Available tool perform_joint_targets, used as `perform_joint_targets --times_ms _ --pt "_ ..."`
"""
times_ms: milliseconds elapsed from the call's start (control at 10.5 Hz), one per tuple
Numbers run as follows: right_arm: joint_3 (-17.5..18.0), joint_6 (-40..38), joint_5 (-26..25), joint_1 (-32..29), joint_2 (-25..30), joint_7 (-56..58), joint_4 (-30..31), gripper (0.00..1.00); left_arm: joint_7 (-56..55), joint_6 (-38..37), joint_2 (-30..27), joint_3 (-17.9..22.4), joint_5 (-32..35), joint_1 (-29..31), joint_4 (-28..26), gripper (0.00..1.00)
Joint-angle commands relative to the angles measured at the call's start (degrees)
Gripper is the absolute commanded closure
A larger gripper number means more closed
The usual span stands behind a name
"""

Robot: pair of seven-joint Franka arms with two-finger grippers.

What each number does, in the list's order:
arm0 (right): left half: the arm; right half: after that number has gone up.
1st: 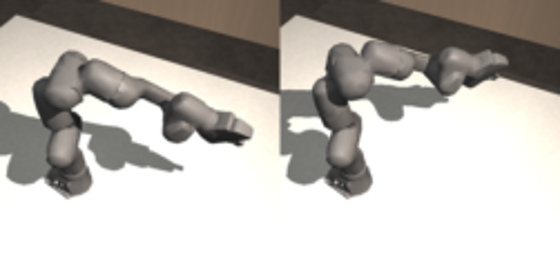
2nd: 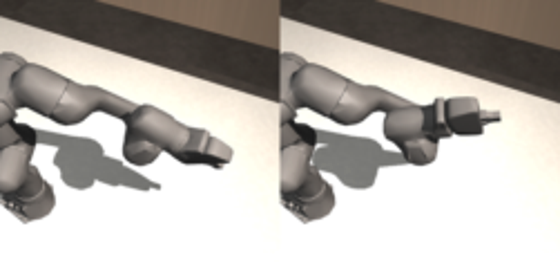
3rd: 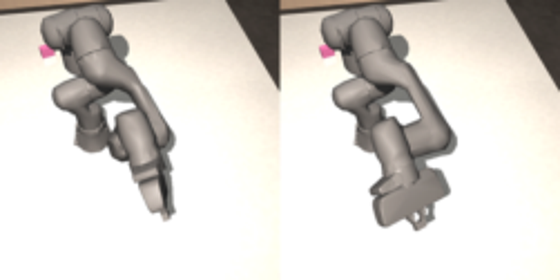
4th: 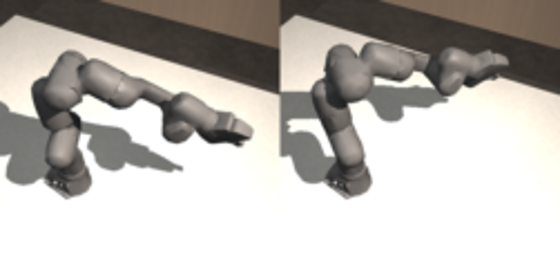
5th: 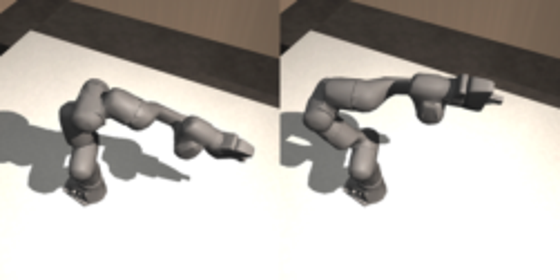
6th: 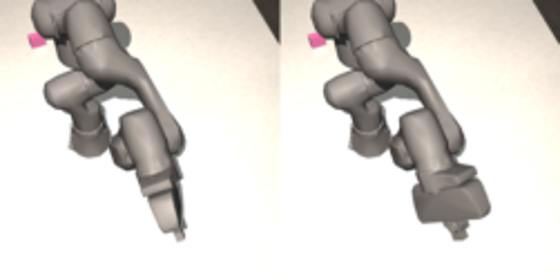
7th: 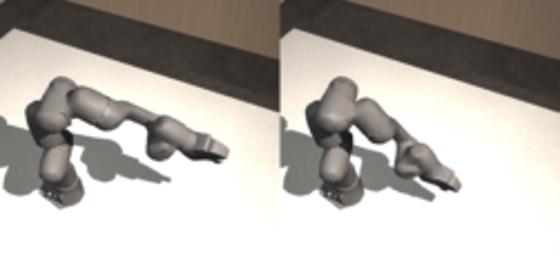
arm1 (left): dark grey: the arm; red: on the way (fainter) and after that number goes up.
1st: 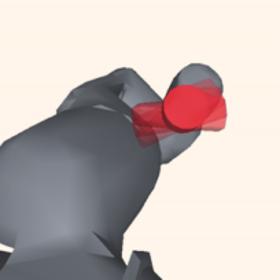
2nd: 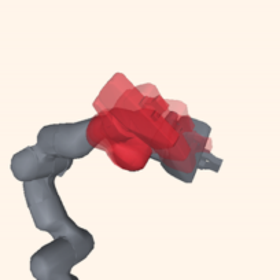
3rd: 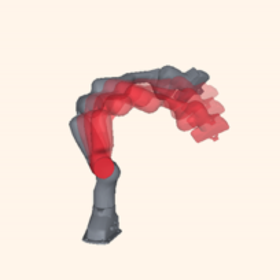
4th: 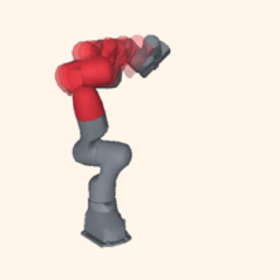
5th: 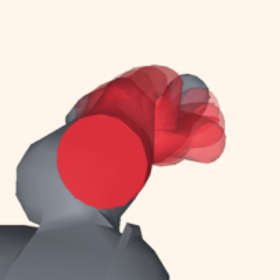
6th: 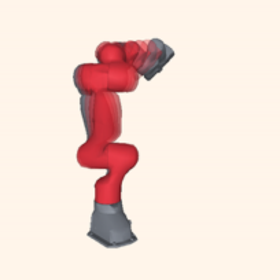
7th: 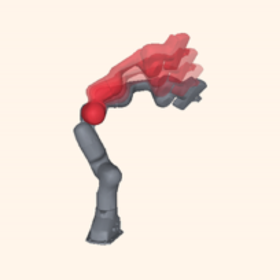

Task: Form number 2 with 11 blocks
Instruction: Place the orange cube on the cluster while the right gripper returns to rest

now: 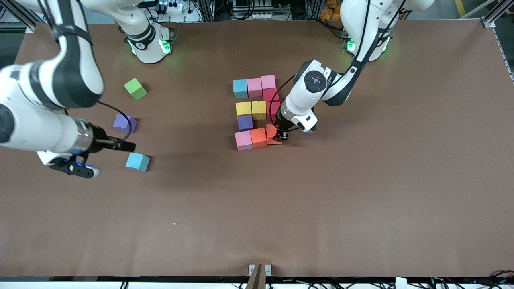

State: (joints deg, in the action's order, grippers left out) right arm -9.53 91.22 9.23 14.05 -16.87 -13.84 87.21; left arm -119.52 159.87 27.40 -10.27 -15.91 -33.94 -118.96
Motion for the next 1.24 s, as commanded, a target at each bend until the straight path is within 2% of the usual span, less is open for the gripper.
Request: perform_joint_targets --times_ms 0,95,190,285,381,666,856,952,1142 --pt "8.78 1.15 -1.41 -8.47 9.46 5.66 9.62 0.0 -0.71 0.88 1.69 0.51 -0.7 -0.43 1.28 0.84" --pt "14.92 1.15 -1.58 -14.08 11.58 5.75 10.43 0.0 -0.54 0.88 1.78 0.42 -0.36 -0.25 1.36 0.83" --pt "18.81 1.15 -4.19 -16.83 12.73 5.76 10.43 0.0 -0.71 0.88 1.86 0.34 -0.26 -0.08 1.28 0.83" --pt "19.81 1.32 -7.96 -16.77 13.35 5.76 10.0 0.0 -0.8 0.8 2.04 0.25 -0.44 0.19 1.28 0.82" --pt "20.08 1.93 -8.61 -16.86 13.7 6.19 9.73 0.0 -0.98 0.71 2.39 0.25 -0.35 0.27 1.36 0.82" --pt "18.07 0.37 -8.79 -17.3 14.5 11.82 5.97 0.0 -1.15 0.36 3.97 0.16 -0.18 0.54 2.94 0.8" --pt "14.3 -2.26 -8.79 -16.6 14.33 12.08 1.23 0.0 -0.8 0.09 4.15 0.16 -0.09 0.54 3.38 0.8" --pt "12.11 -2.8 -8.79 -15.2 14.41 12.08 0.6 0.0 -0.72 0.09 4.32 0.16 0.0 0.54 3.56 0.8" --pt "9.98 -4.12 -8.26 -14.75 15.11 13.48 -0.55 0.0 -0.45 0.09 4.85 0.07 0.44 0.63 4.26 0.8"
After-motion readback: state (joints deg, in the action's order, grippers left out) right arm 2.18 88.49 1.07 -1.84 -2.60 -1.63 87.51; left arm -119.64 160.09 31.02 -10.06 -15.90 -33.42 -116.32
